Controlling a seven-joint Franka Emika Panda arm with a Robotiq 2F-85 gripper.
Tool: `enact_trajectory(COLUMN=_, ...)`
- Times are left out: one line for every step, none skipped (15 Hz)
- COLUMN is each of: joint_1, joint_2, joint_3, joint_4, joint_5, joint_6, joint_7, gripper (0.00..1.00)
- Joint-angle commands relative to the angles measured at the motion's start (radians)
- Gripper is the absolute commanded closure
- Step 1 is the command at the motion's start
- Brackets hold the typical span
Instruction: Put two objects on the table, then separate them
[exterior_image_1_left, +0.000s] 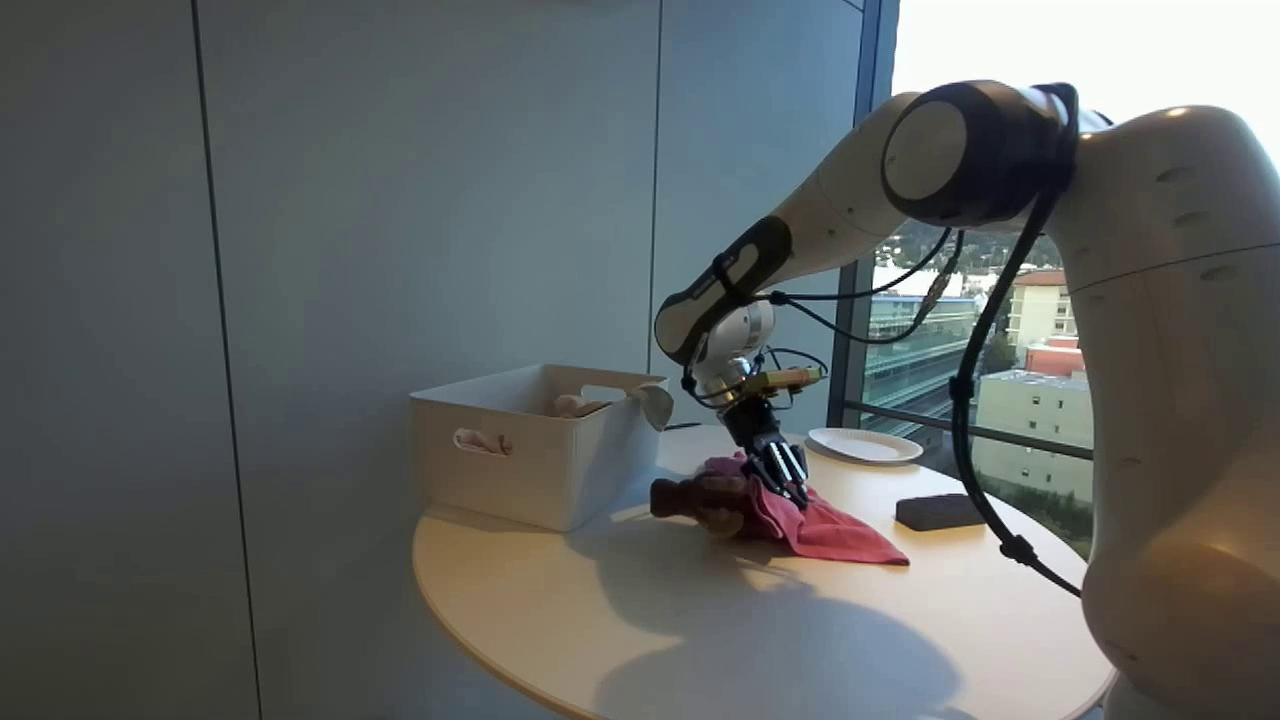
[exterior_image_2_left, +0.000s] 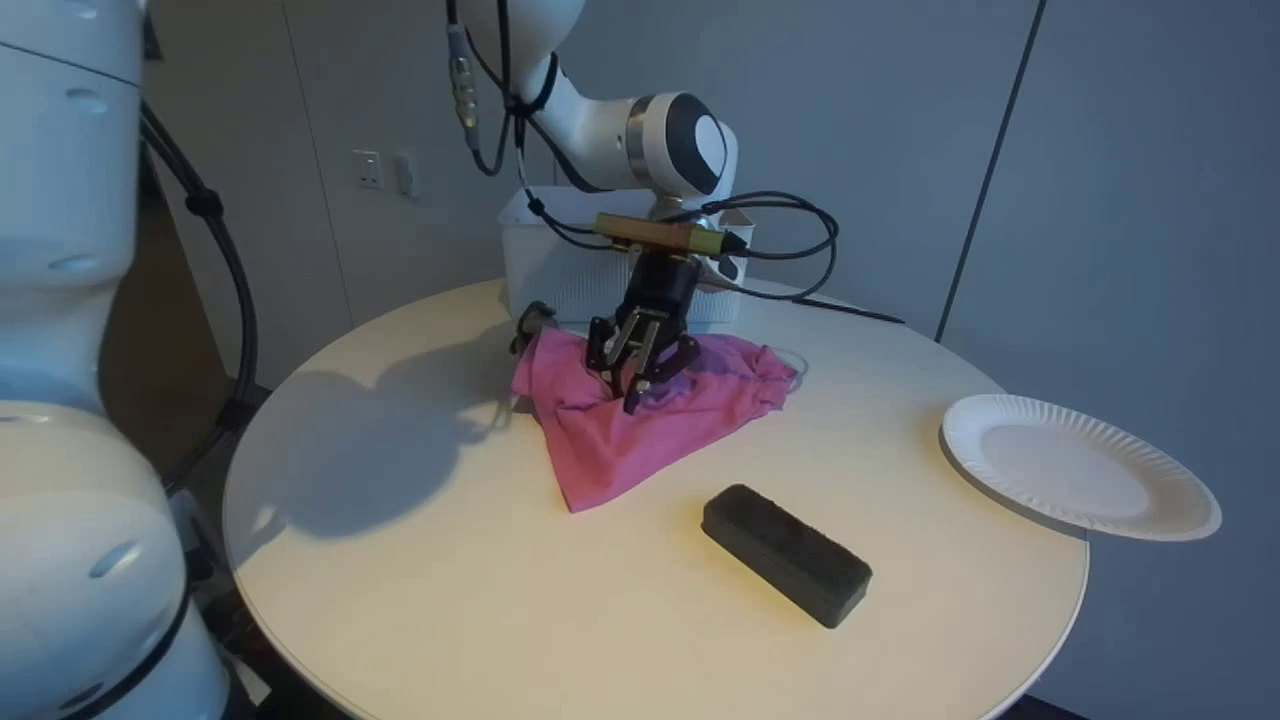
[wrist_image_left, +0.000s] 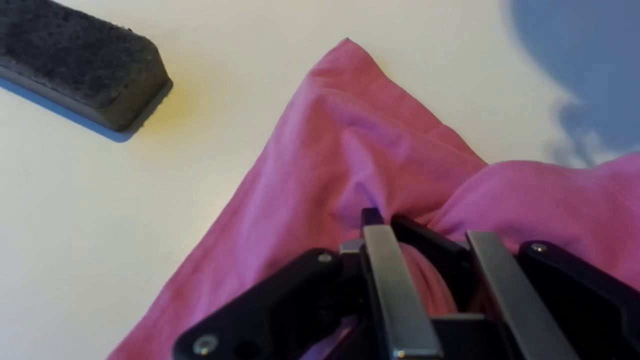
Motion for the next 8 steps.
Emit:
enact_trajectory(joint_1=0.026, joint_2=-0.178, joint_3=-0.015, joint_4=-0.206, joint_5=-0.021, joint_6=0.166, joint_7=0.051, gripper=0.92)
enact_trajectory(joint_1=0.03, joint_2=-0.216, joint_3=-0.02, joint_4=-0.249, joint_5=-0.029, joint_6=0.229, joint_7=0.077, gripper=0.92)
enact_trajectory(joint_1=0.036, joint_2=-0.249, joint_3=-0.023, joint_4=-0.283, joint_5=-0.048, joint_6=0.273, joint_7=0.102, gripper=0.92)
enact_trajectory(joint_1=0.04, joint_2=-0.282, joint_3=-0.026, joint_4=-0.316, joint_5=-0.078, joint_6=0.31, joint_7=0.12, gripper=0.92)
enact_trajectory(joint_1=0.046, joint_2=-0.318, joint_3=-0.025, joint_4=-0.344, joint_5=-0.107, joint_6=0.337, joint_7=0.141, gripper=0.92)
enact_trajectory(joint_1=0.047, joint_2=-0.356, joint_3=-0.025, joint_4=-0.367, joint_5=-0.138, joint_6=0.358, joint_7=0.155, gripper=0.92)
enact_trajectory(joint_1=0.048, joint_2=-0.392, joint_3=-0.025, joint_4=-0.383, joint_5=-0.17, joint_6=0.374, joint_7=0.17, gripper=0.92)
enact_trajectory(joint_1=0.048, joint_2=-0.429, joint_3=-0.025, joint_4=-0.394, joint_5=-0.207, joint_6=0.38, joint_7=0.182, gripper=0.92)
